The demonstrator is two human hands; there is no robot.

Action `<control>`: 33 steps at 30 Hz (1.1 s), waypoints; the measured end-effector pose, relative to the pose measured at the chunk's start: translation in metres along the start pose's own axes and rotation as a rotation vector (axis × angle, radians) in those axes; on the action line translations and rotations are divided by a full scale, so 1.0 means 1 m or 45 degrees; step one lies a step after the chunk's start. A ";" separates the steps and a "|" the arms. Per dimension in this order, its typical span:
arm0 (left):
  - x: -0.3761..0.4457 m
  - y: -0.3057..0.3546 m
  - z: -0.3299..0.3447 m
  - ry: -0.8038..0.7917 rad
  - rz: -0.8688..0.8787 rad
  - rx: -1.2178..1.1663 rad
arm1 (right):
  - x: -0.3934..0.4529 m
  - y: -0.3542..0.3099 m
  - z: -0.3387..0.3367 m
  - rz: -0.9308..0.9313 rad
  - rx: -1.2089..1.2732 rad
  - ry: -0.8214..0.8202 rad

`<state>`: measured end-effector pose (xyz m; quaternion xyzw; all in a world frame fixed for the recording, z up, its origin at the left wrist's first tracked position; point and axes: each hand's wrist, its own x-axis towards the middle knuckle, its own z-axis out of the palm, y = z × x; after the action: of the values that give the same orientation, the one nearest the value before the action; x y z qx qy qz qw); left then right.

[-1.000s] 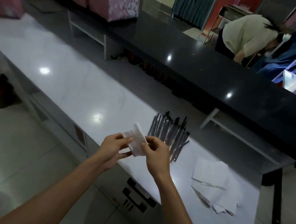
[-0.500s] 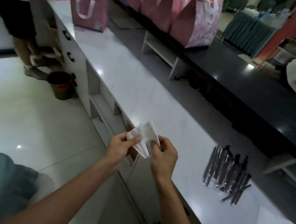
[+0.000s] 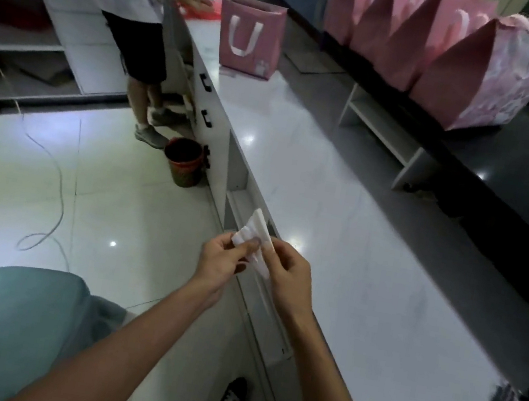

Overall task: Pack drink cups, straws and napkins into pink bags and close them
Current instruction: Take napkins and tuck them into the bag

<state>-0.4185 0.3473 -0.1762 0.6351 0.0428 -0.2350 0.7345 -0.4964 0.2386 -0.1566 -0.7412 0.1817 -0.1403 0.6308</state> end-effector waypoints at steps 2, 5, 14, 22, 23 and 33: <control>0.025 0.013 -0.001 0.046 0.006 0.025 | 0.029 -0.003 0.004 -0.018 0.003 -0.056; 0.060 0.032 -0.003 0.055 -0.016 0.086 | 0.076 -0.002 0.010 -0.036 -0.091 -0.082; 0.143 0.082 -0.049 -0.008 0.031 0.299 | 0.204 -0.004 0.059 -0.201 -0.551 -0.327; 0.258 0.144 -0.128 0.095 0.198 0.412 | 0.339 -0.033 0.145 -0.352 -0.680 -0.463; 0.275 0.153 -0.139 0.113 0.213 0.425 | 0.357 -0.039 0.156 -0.369 -0.696 -0.457; 0.437 0.266 -0.211 -0.011 0.481 1.101 | 0.522 -0.100 0.208 -0.406 -0.719 -0.229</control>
<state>0.1243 0.4438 -0.1313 0.8785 -0.1785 -0.0961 0.4326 0.0708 0.2029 -0.1033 -0.9153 0.0386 -0.1153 0.3840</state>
